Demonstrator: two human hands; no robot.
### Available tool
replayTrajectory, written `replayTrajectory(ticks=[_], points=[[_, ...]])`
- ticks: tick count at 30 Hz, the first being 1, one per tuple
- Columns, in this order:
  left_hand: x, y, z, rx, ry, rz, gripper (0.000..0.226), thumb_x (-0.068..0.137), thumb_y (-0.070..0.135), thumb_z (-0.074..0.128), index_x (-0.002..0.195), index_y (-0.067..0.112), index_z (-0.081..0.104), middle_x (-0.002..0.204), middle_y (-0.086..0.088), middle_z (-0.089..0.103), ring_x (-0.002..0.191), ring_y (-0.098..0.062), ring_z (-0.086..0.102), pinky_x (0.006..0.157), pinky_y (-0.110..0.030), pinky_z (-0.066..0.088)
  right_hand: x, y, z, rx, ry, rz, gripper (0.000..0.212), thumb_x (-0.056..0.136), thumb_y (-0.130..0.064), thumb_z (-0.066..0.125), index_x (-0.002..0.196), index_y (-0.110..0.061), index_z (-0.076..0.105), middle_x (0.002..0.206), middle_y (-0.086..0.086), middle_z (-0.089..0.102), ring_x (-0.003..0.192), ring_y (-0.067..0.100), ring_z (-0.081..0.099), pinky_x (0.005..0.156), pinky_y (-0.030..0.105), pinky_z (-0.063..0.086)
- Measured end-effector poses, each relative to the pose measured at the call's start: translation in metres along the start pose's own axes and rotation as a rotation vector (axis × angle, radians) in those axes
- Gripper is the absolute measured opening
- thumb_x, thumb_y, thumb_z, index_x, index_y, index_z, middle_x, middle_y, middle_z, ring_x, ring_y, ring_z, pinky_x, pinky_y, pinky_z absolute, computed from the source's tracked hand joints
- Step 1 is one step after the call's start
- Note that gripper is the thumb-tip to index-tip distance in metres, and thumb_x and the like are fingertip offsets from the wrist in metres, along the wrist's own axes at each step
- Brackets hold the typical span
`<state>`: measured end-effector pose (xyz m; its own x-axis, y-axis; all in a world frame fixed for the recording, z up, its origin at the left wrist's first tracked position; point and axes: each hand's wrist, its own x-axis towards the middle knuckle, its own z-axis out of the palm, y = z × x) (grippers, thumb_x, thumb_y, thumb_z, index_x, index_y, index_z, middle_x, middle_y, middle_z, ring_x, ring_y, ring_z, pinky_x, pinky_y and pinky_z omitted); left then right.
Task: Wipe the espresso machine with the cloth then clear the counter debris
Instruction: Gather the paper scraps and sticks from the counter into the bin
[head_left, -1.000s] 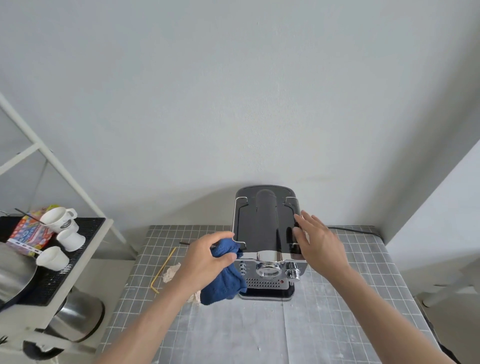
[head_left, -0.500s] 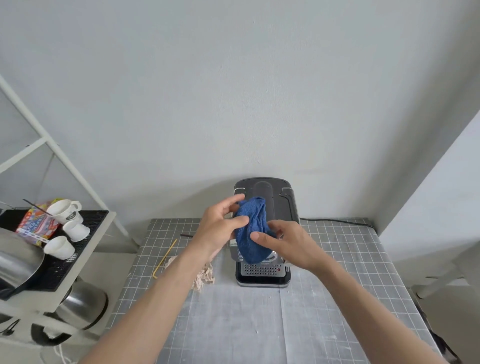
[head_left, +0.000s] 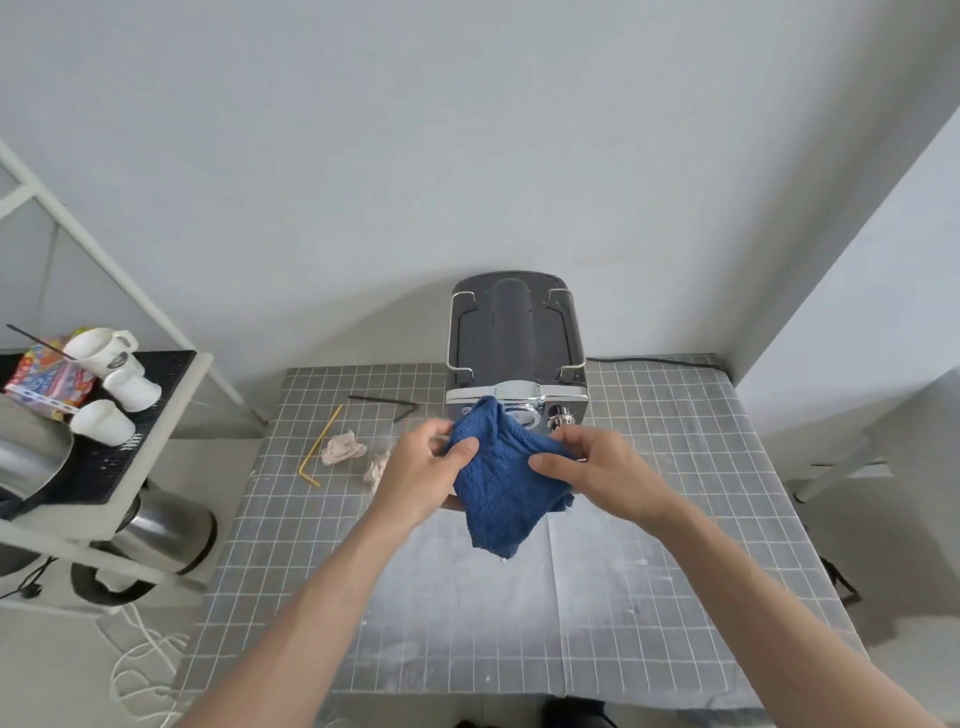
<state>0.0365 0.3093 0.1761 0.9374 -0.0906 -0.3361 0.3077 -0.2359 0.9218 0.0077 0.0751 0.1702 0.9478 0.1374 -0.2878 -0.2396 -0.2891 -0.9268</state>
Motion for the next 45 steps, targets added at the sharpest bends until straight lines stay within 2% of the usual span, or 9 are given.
replayTrajectory(ticks=[6, 12, 15, 19, 23, 27, 32, 37, 45], points=[[-0.002, -0.078, 0.021, -0.062, -0.011, -0.175, 0.017, 0.099, 0.022, 0.067, 0.111, 0.012, 0.060, 0.100, -0.010, 0.076, 0.086, -0.022, 0.077, 0.062, -0.054, 0.063, -0.002, 0.068, 0.021, 0.090, -0.042, 0.192, 0.015, 0.092, -0.023, 0.074, 0.103, -0.012, 0.073, 0.090, 0.008, 0.078, 0.078, 0.027, 0.073, 0.077, 0.041, 0.061], [0.018, -0.145, 0.042, -0.066, -0.003, -0.433, 0.022, 0.099, 0.029, 0.065, 0.111, 0.014, 0.056, 0.109, -0.013, 0.070, 0.091, -0.032, 0.074, 0.063, -0.054, 0.064, 0.015, 0.134, 0.038, 0.228, -0.027, 0.421, 0.020, 0.091, -0.013, 0.074, 0.110, -0.009, 0.072, 0.098, 0.016, 0.077, 0.081, 0.026, 0.074, 0.072, 0.037, 0.063], [0.022, -0.174, 0.051, -0.089, 0.002, -0.558, 0.020, 0.101, 0.027, 0.062, 0.113, 0.013, 0.053, 0.113, -0.014, 0.067, 0.090, -0.035, 0.073, 0.059, -0.050, 0.064, 0.025, 0.166, 0.047, 0.236, -0.003, 0.511, 0.020, 0.088, -0.011, 0.075, 0.109, -0.010, 0.074, 0.101, 0.019, 0.076, 0.081, 0.026, 0.075, 0.076, 0.042, 0.064], [0.022, -0.206, 0.059, -0.062, 0.028, -0.638, 0.017, 0.100, 0.025, 0.064, 0.108, 0.013, 0.055, 0.112, -0.013, 0.066, 0.088, -0.038, 0.074, 0.059, -0.053, 0.063, 0.036, 0.196, 0.054, 0.173, 0.030, 0.597, 0.021, 0.086, -0.007, 0.076, 0.107, -0.008, 0.073, 0.098, 0.020, 0.076, 0.074, 0.025, 0.075, 0.069, 0.038, 0.064], [0.021, -0.217, 0.064, 0.031, 0.065, -0.582, 0.017, 0.094, 0.028, 0.070, 0.102, 0.016, 0.061, 0.102, -0.006, 0.071, 0.076, -0.028, 0.076, 0.056, -0.046, 0.064, 0.043, 0.214, 0.052, 0.055, 0.029, 0.621, 0.018, 0.085, -0.008, 0.074, 0.102, -0.012, 0.073, 0.088, 0.011, 0.078, 0.078, 0.030, 0.077, 0.076, 0.049, 0.065], [0.020, -0.213, 0.057, 0.116, 0.100, -0.532, 0.017, 0.087, 0.035, 0.074, 0.098, 0.023, 0.067, 0.096, 0.002, 0.072, 0.083, -0.022, 0.073, 0.054, -0.039, 0.063, 0.049, 0.211, 0.048, -0.190, -0.056, 0.521, 0.014, 0.084, -0.015, 0.070, 0.096, -0.023, 0.071, 0.081, 0.000, 0.078, 0.073, 0.023, 0.075, 0.075, 0.044, 0.064], [0.023, -0.209, 0.029, 0.143, 0.145, -0.462, 0.009, 0.088, 0.022, 0.067, 0.096, 0.024, 0.070, 0.101, 0.001, 0.071, 0.086, -0.021, 0.072, 0.056, -0.031, 0.060, 0.055, 0.193, 0.046, -0.414, -0.092, 0.368, 0.021, 0.088, -0.019, 0.065, 0.107, -0.025, 0.068, 0.106, -0.007, 0.069, 0.088, 0.013, 0.068, 0.080, 0.035, 0.060], [0.039, -0.208, -0.032, 0.284, 0.268, -0.334, 0.012, 0.085, 0.032, 0.073, 0.097, 0.031, 0.070, 0.098, 0.006, 0.070, 0.086, -0.017, 0.071, 0.082, -0.048, 0.061, 0.069, 0.164, 0.068, -0.611, -0.083, 0.164, 0.031, 0.091, -0.022, 0.064, 0.122, -0.023, 0.068, 0.123, -0.004, 0.062, 0.106, 0.016, 0.061, 0.086, 0.033, 0.055], [0.090, -0.188, -0.134, 0.602, 0.226, -0.158, 0.040, 0.088, 0.022, 0.075, 0.127, 0.023, 0.063, 0.126, 0.002, 0.062, 0.113, -0.016, 0.063, 0.093, -0.031, 0.050, 0.114, 0.108, 0.154, -0.567, -0.114, 0.078, 0.033, 0.095, -0.035, 0.064, 0.127, -0.027, 0.064, 0.130, -0.006, 0.059, 0.108, 0.014, 0.062, 0.090, 0.038, 0.054]])
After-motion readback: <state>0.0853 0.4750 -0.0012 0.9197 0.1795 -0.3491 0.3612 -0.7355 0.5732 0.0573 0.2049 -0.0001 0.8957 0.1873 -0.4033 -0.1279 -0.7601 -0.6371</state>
